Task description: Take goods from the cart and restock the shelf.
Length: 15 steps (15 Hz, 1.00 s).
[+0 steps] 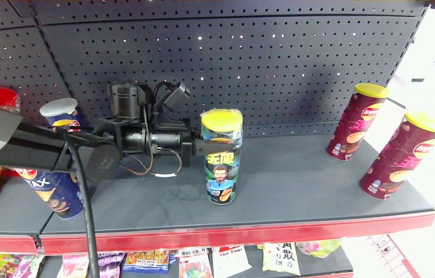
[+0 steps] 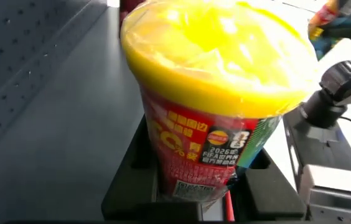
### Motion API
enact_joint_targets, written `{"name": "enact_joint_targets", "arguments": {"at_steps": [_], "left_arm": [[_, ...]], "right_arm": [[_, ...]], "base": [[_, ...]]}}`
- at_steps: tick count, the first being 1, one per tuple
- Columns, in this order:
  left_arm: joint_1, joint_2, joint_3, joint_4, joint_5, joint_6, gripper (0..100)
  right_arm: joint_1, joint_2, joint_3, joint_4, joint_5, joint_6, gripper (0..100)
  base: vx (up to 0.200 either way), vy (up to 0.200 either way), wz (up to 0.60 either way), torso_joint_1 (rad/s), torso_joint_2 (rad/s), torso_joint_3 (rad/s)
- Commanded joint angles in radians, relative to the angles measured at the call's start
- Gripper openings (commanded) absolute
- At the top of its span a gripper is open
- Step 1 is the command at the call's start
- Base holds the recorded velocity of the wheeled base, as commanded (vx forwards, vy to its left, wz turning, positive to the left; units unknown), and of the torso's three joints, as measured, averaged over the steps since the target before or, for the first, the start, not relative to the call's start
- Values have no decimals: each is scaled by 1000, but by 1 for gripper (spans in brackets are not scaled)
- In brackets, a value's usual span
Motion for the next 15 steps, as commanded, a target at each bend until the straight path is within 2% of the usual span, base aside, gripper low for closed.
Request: {"name": "enact_joint_targets", "arguments": {"at_steps": [1, 5, 15], "left_arm": [[-18, -30, 45, -28, 0, -1, 0], [-34, -17, 58, -45, 28, 2, 0], [-40, -60, 131, -45, 34, 3, 0]], "right_arm": [[0, -2, -1, 0, 0, 0, 0], [0, -2, -5, 0, 0, 0, 0], [0, 0, -2, 1, 0, 0, 0]], "base": [[0, 0, 0, 0, 0, 0], [0, 0, 0, 0, 0, 0], [0, 0, 0, 0, 0, 0]]}}
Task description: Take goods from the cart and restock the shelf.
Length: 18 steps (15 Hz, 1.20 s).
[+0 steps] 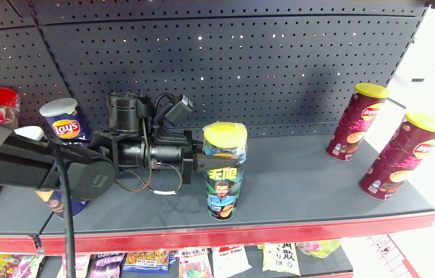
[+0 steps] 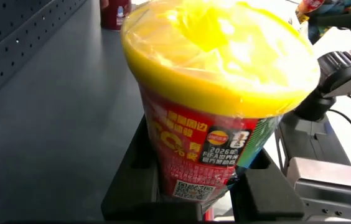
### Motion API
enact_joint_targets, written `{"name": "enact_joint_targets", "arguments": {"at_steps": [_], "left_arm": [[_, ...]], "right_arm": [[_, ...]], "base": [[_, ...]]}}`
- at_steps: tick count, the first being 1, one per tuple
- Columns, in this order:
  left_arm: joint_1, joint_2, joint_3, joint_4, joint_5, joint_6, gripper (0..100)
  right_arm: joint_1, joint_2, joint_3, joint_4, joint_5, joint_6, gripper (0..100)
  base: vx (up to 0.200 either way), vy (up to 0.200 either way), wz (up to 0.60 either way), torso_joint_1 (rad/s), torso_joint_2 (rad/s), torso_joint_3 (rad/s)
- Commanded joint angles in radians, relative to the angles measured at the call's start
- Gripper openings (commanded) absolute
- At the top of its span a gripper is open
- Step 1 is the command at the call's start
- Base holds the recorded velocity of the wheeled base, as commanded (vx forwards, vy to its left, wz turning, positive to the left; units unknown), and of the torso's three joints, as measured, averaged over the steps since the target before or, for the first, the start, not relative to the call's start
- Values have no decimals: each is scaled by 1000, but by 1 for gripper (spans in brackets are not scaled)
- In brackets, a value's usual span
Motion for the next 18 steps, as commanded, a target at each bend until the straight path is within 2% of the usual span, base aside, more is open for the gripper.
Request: {"name": "enact_joint_targets", "arguments": {"at_steps": [1, 7, 9, 16, 17, 18], "left_arm": [[0, -17, 10, -1, 0, -1, 0], [3, -21, 56, -4, 2, 8, 0], [5, -14, 70, -42, 2, 5, 0], [5, -14, 75, -65, 6, 0, 0], [5, -15, 75, -65, 8, 0, 100], [5, -18, 78, -65, 8, 0, 100]], "right_arm": [[1, 1, 3, 0, 0, -1, 0], [1, 2, 3, 0, 0, 0, 0], [1, 2, 3, 0, 0, -1, 0], [1, 2, 3, 0, 0, -1, 0], [1, 1, 3, 0, 0, -1, 0], [1, 2, 3, 0, 0, -1, 0]], "base": [[0, 0, 0, 0, 0, 0], [0, 0, 0, 0, 0, 0], [0, 0, 0, 0, 0, 0], [0, 0, 0, 0, 0, 0], [0, 0, 0, 0, 0, 0], [0, 0, 0, 0, 0, 0]]}}
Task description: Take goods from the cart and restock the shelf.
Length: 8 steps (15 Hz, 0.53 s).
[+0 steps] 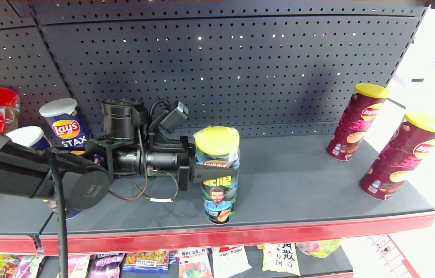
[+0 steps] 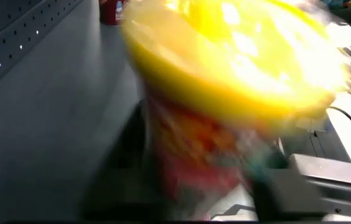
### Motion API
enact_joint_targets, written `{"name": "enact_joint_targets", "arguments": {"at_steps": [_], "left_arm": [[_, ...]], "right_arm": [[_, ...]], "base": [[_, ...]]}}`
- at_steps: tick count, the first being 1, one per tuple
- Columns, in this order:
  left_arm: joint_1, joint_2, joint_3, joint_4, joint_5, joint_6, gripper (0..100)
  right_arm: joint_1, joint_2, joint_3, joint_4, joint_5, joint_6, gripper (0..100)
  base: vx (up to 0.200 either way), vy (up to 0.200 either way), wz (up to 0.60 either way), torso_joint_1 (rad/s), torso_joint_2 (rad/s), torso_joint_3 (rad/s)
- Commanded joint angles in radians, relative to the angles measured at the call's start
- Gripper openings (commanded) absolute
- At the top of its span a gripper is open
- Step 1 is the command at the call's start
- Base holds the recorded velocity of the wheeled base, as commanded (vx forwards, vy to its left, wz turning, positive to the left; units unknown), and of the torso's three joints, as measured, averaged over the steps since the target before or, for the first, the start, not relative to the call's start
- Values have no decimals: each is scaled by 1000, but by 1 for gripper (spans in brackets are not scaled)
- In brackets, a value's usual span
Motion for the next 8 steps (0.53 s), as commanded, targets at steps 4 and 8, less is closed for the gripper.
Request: {"name": "enact_joint_targets", "arguments": {"at_steps": [4, 8], "left_arm": [[-2, -74, 49, 0, 65, -59, 100], [15, -152, 66, -2, 90, -94, 100]], "right_arm": [[2, 13, -9, 0, 3, -1, 0], [2, 39, -15, -8, 8, -1, 0]], "base": [[0, 0, 0, 0, 0, 0], [0, 0, 0, 0, 0, 0]]}}
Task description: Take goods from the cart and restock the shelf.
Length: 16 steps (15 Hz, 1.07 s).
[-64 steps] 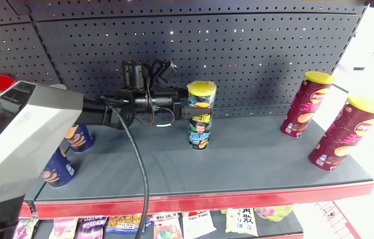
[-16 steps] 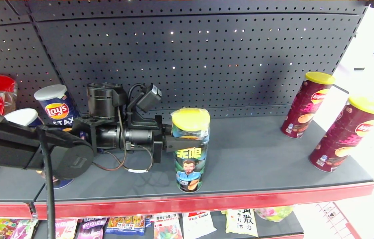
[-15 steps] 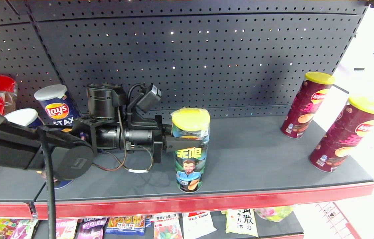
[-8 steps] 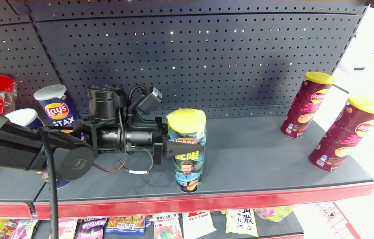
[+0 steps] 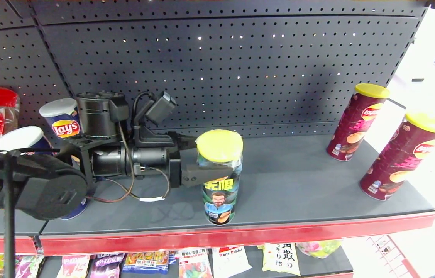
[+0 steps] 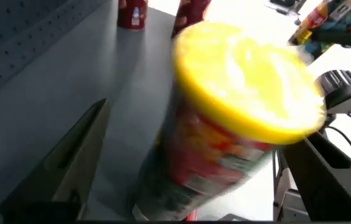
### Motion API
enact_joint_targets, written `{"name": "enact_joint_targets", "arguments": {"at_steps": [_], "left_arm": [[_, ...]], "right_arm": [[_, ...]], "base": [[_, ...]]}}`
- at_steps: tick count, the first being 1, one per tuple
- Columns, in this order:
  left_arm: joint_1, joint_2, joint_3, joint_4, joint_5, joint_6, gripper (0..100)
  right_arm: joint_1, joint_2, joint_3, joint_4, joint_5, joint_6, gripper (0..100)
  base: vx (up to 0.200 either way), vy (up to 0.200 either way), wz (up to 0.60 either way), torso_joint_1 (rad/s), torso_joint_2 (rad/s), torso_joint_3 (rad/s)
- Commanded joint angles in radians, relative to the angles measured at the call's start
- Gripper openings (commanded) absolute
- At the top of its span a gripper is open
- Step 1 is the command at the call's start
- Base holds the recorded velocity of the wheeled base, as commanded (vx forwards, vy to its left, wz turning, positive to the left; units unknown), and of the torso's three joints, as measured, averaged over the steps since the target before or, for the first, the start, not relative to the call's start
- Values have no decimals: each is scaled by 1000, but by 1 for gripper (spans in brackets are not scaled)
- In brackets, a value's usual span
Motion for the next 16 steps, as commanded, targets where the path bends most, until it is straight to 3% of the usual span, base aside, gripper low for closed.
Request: {"name": "enact_joint_targets", "arguments": {"at_steps": [1, 5, 8, 9, 10, 11, 12, 14, 16], "left_arm": [[16, -56, 5, 0, 0, -2, 100], [21, -97, 0, -1, 0, -28, 100], [42, -120, -15, -4, 6, -26, 100], [53, -129, -26, -4, 48, -23, 100], [53, -143, -32, -4, 143, -20, 100], [51, -158, -32, -1, 258, -17, 100], [31, -177, -25, 2, 425, -20, 100], [1, -205, -3, 0, 591, -30, 100], [-1, -300, 55, 83, 599, -33, 100]], "right_arm": [[1, 21, -8, -1, 1, -1, 0], [1, 24, -12, -1, -1, -1, 0], [3, 32, -29, -1, 2, -1, 0], [6, 56, -48, -1, 2, -3, 0], [9, 81, -77, -1, 4, -3, 0], [11, 110, -106, -1, 7, -4, 0], [14, 157, -154, -1, 22, -7, 0], [26, 251, -232, -2, 44, -14, 0], [77, 389, -344, -2, 62, -21, 0]], "base": [[0, 0, 0, 0, 0, 0], [0, 0, 0, 0, 0, 0], [0, 0, 0, 0, 0, 0], [0, 0, 0, 0, 0, 0], [0, 0, 0, 0, 0, 0], [0, 0, 0, 0, 0, 0], [0, 0, 0, 0, 0, 0], [0, 0, 0, 0, 0, 0], [0, 0, 0, 0, 0, 0]]}}
